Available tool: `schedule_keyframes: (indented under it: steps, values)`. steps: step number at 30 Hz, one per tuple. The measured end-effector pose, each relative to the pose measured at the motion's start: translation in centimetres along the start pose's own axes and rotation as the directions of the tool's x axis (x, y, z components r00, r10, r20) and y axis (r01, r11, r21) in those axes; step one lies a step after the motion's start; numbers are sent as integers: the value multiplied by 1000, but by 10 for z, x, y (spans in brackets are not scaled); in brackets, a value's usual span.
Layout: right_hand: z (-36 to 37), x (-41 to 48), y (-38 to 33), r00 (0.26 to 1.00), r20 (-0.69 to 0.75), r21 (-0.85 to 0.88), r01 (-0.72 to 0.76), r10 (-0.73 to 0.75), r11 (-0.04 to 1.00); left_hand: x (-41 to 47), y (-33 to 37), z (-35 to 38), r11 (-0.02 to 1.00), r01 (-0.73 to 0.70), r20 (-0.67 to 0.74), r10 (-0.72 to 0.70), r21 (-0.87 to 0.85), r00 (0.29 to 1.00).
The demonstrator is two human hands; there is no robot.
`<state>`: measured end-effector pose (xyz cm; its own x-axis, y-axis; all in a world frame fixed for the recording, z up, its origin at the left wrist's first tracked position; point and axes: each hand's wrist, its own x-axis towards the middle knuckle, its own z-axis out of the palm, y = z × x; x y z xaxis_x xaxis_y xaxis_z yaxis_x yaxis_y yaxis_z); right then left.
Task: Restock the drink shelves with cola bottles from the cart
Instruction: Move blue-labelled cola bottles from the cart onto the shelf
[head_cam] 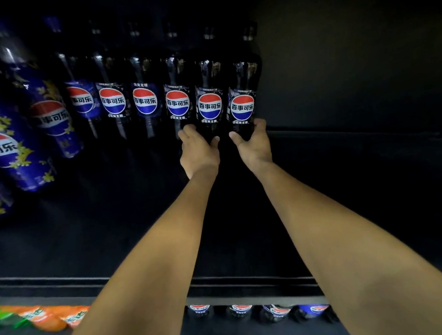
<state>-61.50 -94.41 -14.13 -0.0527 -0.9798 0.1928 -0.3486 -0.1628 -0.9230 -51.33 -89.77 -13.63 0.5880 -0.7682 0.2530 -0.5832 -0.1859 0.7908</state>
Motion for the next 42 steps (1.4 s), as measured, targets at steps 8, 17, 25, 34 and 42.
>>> schedule_keyframes:
  steps: [8, 17, 25, 34, 42]
  values:
    - [3, 9, 4, 999, -48, -90, -6, 1, 996, 8, 0, 5, 998, 49, -26, -49, -26, 998]
    - [6, 14, 6, 994, -104, -136, 1, -15, 991, 11, 3, 7, 990, 126, -22, -128, -57, 992]
    - [2, 5, 1, 993, -114, -86, -26, 16, 996, 10, 2, 3, 980, 159, 29, -156, -118, 987]
    - [-13, -50, -24, 987, -7, -533, 132, -160, 836, -15, 2, -44, 960, -219, 60, 212, 173, 975]
    - [-48, -133, -64, 894, 346, -758, 446, -286, 476, -83, -15, -130, 549, -482, 337, 349, 683, 874]
